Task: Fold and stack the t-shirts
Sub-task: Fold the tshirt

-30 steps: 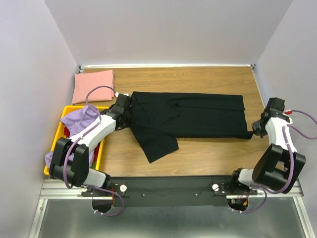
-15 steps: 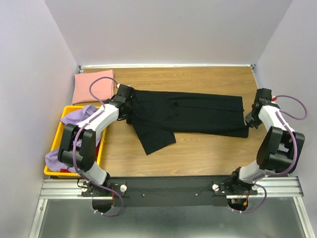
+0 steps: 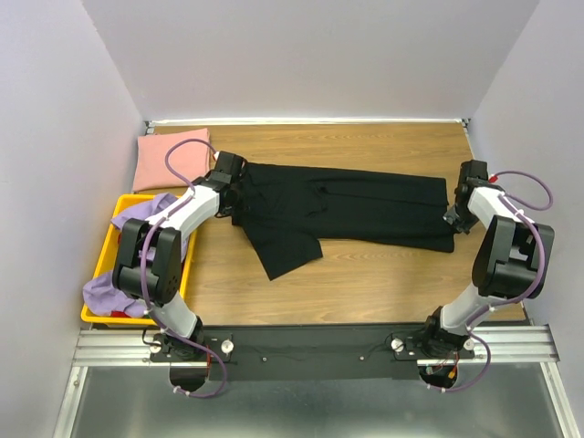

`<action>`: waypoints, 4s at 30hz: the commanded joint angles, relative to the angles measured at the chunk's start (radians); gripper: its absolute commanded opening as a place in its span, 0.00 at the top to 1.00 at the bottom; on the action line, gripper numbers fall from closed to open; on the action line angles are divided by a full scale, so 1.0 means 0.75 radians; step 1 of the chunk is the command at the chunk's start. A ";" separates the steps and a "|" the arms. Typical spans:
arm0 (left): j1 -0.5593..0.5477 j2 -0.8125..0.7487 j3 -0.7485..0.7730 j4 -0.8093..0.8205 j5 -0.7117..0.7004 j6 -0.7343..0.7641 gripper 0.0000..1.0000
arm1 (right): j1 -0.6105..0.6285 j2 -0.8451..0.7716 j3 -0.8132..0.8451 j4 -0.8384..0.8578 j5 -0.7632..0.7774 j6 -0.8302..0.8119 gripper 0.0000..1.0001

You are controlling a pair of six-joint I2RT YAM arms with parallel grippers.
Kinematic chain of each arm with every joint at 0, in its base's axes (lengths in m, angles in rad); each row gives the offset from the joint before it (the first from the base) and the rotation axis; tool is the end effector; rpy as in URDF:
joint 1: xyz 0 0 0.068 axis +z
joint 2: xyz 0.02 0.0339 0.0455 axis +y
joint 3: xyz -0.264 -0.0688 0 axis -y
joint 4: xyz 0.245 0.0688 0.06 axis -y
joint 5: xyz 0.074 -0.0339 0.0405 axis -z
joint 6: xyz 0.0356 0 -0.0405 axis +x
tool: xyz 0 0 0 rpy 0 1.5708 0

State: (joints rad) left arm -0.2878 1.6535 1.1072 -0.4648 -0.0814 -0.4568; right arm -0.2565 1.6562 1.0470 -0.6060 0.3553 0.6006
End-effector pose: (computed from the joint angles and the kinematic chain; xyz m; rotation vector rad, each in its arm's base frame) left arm 0.3273 -0.0939 0.2078 -0.2484 2.5744 -0.1723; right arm 0.3017 -0.0919 0.1849 1.2039 2.4251 -0.3954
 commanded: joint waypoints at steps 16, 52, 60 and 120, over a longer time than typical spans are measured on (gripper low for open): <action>0.032 0.023 0.115 -0.043 -0.073 0.022 1.00 | 0.023 0.050 0.109 0.068 0.046 -0.063 0.99; 0.048 0.059 0.103 0.025 -0.102 -0.017 1.00 | 0.041 0.172 0.093 0.231 -0.114 -0.126 0.98; 0.057 0.072 0.084 0.047 -0.094 -0.015 0.96 | 0.041 0.187 0.081 0.258 -0.108 -0.128 0.86; 0.040 -0.100 0.189 0.049 -0.180 0.012 0.34 | 1.250 0.224 -0.181 1.037 -0.752 -0.017 0.48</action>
State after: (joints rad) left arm -0.2508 1.6955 1.3457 -0.4503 -0.1940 -0.4347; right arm 0.6693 1.7897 0.8986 0.1665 -0.2440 0.5659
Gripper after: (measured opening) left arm 0.661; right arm 0.585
